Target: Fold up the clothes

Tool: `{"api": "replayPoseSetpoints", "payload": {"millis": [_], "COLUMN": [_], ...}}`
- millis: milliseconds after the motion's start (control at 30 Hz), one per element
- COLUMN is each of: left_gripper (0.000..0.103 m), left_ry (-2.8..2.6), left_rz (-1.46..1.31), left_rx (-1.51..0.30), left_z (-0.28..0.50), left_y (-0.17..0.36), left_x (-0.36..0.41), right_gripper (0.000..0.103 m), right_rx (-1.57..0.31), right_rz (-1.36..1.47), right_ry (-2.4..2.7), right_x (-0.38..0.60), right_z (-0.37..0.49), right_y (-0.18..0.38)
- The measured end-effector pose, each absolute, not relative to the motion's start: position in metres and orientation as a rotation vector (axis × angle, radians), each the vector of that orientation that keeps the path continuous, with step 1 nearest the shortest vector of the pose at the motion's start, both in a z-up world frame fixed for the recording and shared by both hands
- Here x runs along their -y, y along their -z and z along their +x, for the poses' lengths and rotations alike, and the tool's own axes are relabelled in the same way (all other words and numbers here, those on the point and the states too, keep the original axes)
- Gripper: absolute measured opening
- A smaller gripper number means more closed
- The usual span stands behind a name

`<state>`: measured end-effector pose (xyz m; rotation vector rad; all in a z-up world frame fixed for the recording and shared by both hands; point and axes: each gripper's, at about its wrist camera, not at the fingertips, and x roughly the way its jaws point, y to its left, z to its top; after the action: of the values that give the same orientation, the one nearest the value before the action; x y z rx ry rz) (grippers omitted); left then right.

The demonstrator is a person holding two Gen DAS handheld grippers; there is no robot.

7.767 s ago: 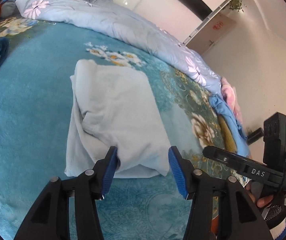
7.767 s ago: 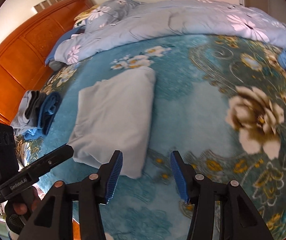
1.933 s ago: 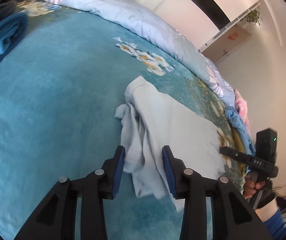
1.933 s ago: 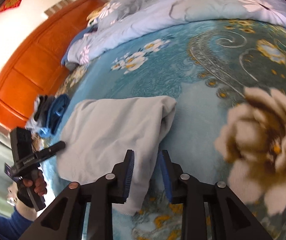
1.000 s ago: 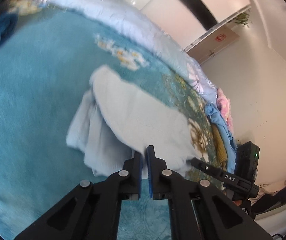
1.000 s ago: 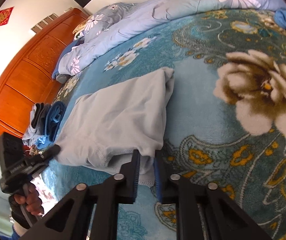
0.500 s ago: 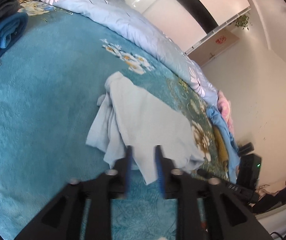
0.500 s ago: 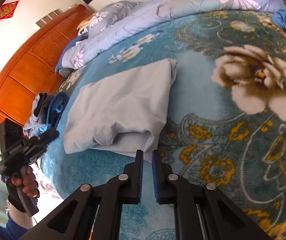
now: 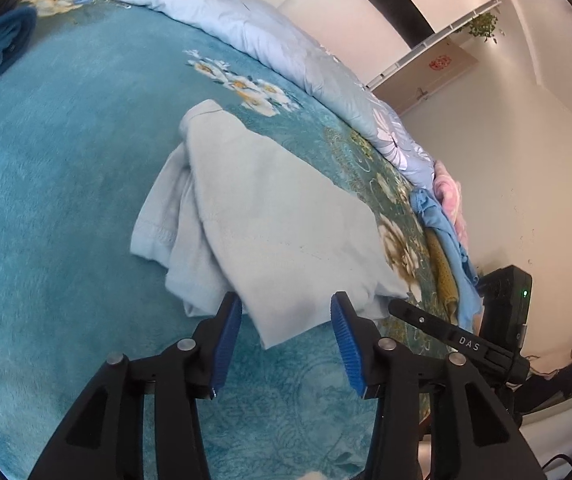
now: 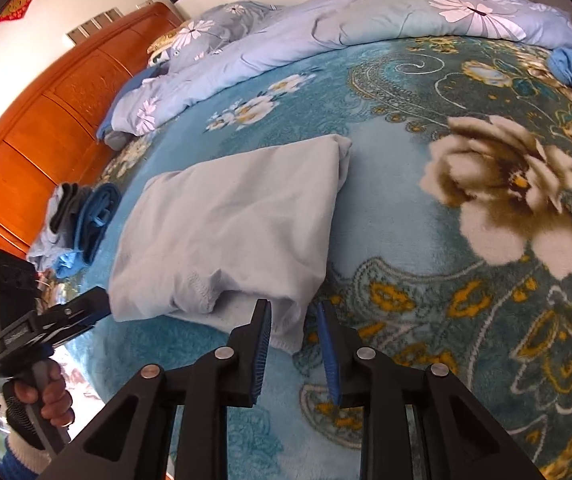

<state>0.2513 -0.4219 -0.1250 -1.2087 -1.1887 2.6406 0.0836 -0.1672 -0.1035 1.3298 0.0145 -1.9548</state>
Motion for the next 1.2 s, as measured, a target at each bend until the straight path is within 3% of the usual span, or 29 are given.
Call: {"api": "replayPoseSetpoints", "payload": {"millis": [133, 200, 267, 433, 667, 1033, 1200], "left_gripper": [0.045, 0.022, 0.010, 0.002, 0.002, 0.002, 0.003], "left_ry": [-2.630, -2.620, -2.614, -2.656, -2.716, -2.667, -2.701], "left_rz": [-1.210, -1.219, -1.201, -1.110, -1.095, -1.240, -1.219], "left_rx": [1.269, 1.306, 1.330, 1.319, 1.174, 1.261, 1.148], "left_z": [0.246, 0.245, 0.245, 0.249, 0.259, 0.262, 0.264], "left_y": [0.131, 0.136, 0.138, 0.126, 0.112, 0.154, 0.139], "left_x": [0.425, 0.426, 0.427, 0.434, 0.440, 0.443, 0.438], "right_gripper": [0.021, 0.012, 0.009, 0.005, 0.003, 0.003, 0.007], "right_rx": [-0.015, -0.018, -0.009, 0.007, -0.016, -0.001, 0.014], "right_rz": [1.341, 1.345, 1.340, 1.318, 1.320, 1.404, 1.379], "right_ry": [1.955, 1.964, 1.972, 1.991, 1.994, 1.961, 1.961], "right_x": [0.172, 0.174, 0.173, 0.171, 0.168, 0.166, 0.163], "right_z": [0.082, 0.082, 0.082, 0.085, 0.091, 0.087, 0.089], "right_y": [0.105, 0.106, 0.104, 0.098, 0.100, 0.124, 0.117]}}
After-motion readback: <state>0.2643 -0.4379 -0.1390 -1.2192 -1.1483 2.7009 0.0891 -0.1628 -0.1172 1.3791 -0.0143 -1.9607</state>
